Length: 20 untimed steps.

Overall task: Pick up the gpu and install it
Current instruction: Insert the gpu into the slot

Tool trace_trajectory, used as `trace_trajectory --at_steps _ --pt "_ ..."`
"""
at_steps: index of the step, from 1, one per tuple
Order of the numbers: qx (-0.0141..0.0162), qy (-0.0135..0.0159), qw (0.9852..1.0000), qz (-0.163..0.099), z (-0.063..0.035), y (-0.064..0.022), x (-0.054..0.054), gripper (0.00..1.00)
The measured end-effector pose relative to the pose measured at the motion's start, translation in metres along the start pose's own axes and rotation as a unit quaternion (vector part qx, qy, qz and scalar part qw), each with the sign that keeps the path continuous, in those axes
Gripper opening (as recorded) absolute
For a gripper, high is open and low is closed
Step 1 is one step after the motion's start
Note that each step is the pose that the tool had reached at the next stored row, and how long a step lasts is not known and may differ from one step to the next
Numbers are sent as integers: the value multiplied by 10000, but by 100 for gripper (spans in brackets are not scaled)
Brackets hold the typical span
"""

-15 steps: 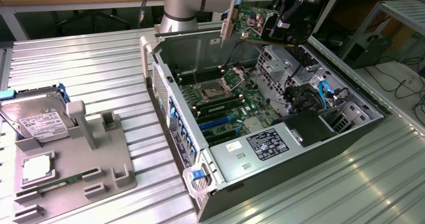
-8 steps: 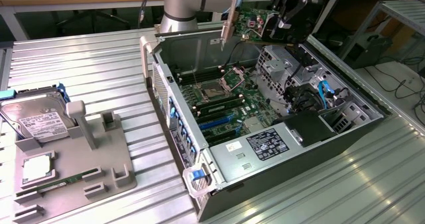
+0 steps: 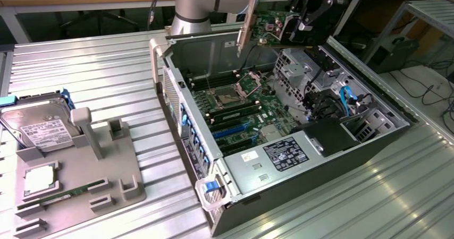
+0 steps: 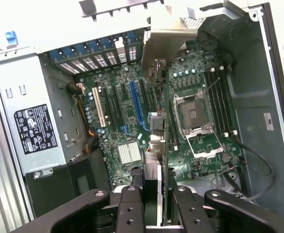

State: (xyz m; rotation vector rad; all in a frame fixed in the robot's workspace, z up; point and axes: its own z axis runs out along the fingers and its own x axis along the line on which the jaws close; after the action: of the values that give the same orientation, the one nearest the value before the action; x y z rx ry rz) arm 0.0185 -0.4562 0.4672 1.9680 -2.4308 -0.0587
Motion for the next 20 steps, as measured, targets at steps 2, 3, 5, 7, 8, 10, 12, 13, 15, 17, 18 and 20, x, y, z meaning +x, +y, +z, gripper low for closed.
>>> trace_trajectory --at_steps 2,3,5,7,8,10,12,13,15,17,18,20 --pt "-1 4 9999 -110 0 0 1 27" --pt "-3 7 9998 -184 0 0 1 27" --pt "-4 11 9995 -300 0 0 2 27" --pt "-5 15 9992 -411 0 0 4 27" --pt "-6 17 9989 -466 1 0 5 27" --pt "-8 21 9983 -585 0 0 6 27" --pt "-9 26 9975 -703 1 1 8 27" --pt "-10 28 9972 -751 1 2 9 27" --pt "-11 31 9963 -864 2 2 9 27" --pt "-13 36 9951 -989 3 2 10 27" --pt "-14 39 9945 -1046 3 2 9 27" --pt "-16 45 9924 -1232 4 2 9 27"
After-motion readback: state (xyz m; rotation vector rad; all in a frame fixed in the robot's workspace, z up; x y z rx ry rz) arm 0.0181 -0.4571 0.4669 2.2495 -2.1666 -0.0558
